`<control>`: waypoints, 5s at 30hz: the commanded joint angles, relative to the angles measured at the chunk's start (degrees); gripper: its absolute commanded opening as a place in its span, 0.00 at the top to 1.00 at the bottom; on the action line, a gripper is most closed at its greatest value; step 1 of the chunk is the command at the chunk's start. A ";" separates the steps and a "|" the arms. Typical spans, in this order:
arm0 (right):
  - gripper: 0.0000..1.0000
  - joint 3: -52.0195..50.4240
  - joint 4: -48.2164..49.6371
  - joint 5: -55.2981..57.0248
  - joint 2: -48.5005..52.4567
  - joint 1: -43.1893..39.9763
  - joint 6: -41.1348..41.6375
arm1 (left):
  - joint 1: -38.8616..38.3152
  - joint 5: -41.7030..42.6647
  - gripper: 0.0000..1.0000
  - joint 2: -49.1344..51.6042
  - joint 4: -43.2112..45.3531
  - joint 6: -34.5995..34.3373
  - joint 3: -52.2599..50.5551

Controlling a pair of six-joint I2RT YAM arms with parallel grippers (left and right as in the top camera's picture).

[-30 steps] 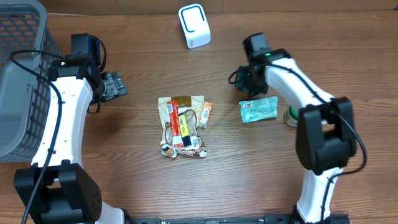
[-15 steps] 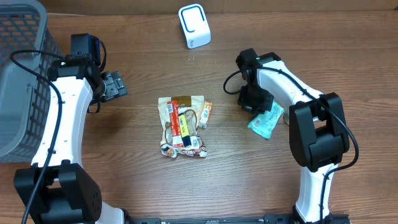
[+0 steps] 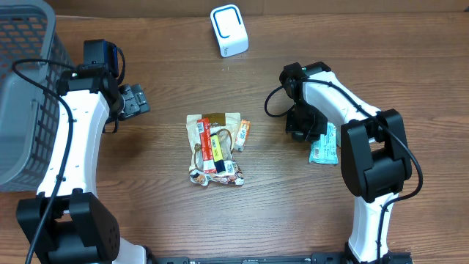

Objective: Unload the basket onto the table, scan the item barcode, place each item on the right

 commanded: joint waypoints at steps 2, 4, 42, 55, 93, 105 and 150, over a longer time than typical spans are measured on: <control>0.73 -0.15 -0.50 6.84 -0.11 -0.33 -1.20 | -0.13 -0.37 0.00 -0.79 0.07 1.07 0.79; 0.73 -0.15 -1.01 8.44 -0.11 -0.33 -1.25 | -0.13 -0.37 0.00 -0.79 0.07 1.07 0.79; 0.73 -0.04 0.85 3.37 -0.11 -4.09 -2.45 | -0.13 -0.37 0.01 -0.79 0.07 1.07 0.79; 0.70 4.74 -3.08 4.66 -0.22 -4.09 -2.51 | -0.13 -0.37 0.00 -0.79 0.07 1.07 0.79; 0.94 -2.08 -0.50 10.32 -0.20 -4.83 -3.78 | -0.13 -0.35 0.00 -0.79 0.07 1.07 0.79; 0.86 -2.08 -0.83 6.38 -0.20 -6.01 -3.80 | -0.13 -0.37 0.00 -0.79 0.07 1.07 0.79; 0.90 1.51 -7.74 0.17 -0.96 -12.24 -4.22 | -0.13 -0.37 0.00 -0.79 0.07 1.07 0.79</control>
